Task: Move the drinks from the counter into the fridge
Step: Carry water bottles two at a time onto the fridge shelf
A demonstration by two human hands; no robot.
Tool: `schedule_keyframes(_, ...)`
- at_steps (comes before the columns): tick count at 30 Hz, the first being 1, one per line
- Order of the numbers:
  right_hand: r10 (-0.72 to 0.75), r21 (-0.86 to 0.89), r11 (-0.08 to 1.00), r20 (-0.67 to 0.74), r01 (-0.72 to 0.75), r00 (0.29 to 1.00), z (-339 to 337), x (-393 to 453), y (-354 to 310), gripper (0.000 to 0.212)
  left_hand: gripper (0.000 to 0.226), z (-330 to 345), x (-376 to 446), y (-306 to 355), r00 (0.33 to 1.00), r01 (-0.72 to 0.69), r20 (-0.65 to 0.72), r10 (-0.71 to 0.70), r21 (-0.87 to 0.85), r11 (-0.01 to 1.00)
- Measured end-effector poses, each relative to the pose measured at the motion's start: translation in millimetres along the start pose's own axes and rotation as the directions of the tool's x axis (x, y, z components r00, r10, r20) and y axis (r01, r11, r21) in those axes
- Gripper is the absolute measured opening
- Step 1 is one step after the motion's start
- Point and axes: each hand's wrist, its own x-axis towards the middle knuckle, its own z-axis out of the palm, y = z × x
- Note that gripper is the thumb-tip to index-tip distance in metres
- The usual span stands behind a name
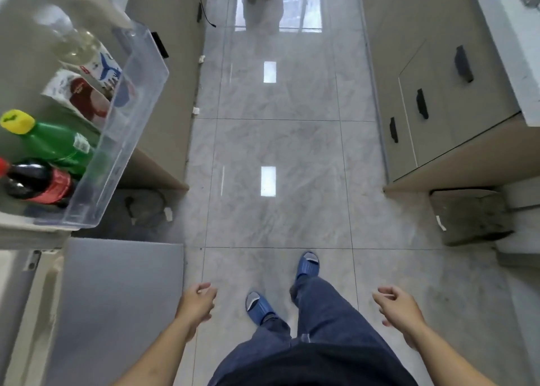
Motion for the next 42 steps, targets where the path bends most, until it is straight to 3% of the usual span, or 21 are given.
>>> schedule_keyframes(5, 0.084, -0.006, 0.996, 0.005, -0.084, 0.996, -6.5, 32.0, -15.5, 0.028, 0.027, 12.6, 35.7, 97.9, 0.993, -0.111, 0.024, 0.112, -0.056, 0.992)
schedule_keyframes(11, 0.125, -0.057, 0.991, 0.044, -0.122, 0.991, -32.2, 97.7, -94.5, 0.033, 0.029, 25.3, 56.0, 187.1, 0.994, -0.108, -0.031, 0.107, -0.035, 0.994)
schedule_keyframes(17, -0.097, -0.083, 0.991, 0.117, 0.107, 0.988, -63.6, 165.1, -252.3, 0.029, 0.025, 36.6, 66.9, 242.3, 0.992, -0.083, -0.104, 0.073, -0.090, 0.993)
schedule_keyframes(23, -0.256, -0.041, 0.963, 0.181, 0.267, 0.950, -67.9, 205.0, -413.7, 0.023, 0.018, 36.3, 95.5, 270.4, 0.986, 0.018, -0.158, -0.046, -0.175, 0.984)
schedule_keyframes(28, -0.344, -0.070, 0.928, 0.227, 0.367, 0.911, -47.0, 233.8, -527.0, 0.020, 0.016, 32.7, 141.6, 289.0, 0.965, 0.147, -0.181, -0.190, -0.226, 0.963)
schedule_keyframes(33, -0.358, -0.133, 0.910, 0.226, 0.392, 0.906, -27.2, 254.0, -626.1, 0.019, 0.021, 18.0, 193.5, 351.8, 0.948, 0.219, -0.162, -0.273, -0.288, 0.932)
schedule_keyframes(42, -0.342, -0.336, 0.841, 0.279, 0.425, 0.897, 13.4, 278.1, -753.6, 0.013, 0.020, -42.8, 257.6, 522.3, 0.977, 0.020, -0.183, -0.110, -0.437, 0.899)
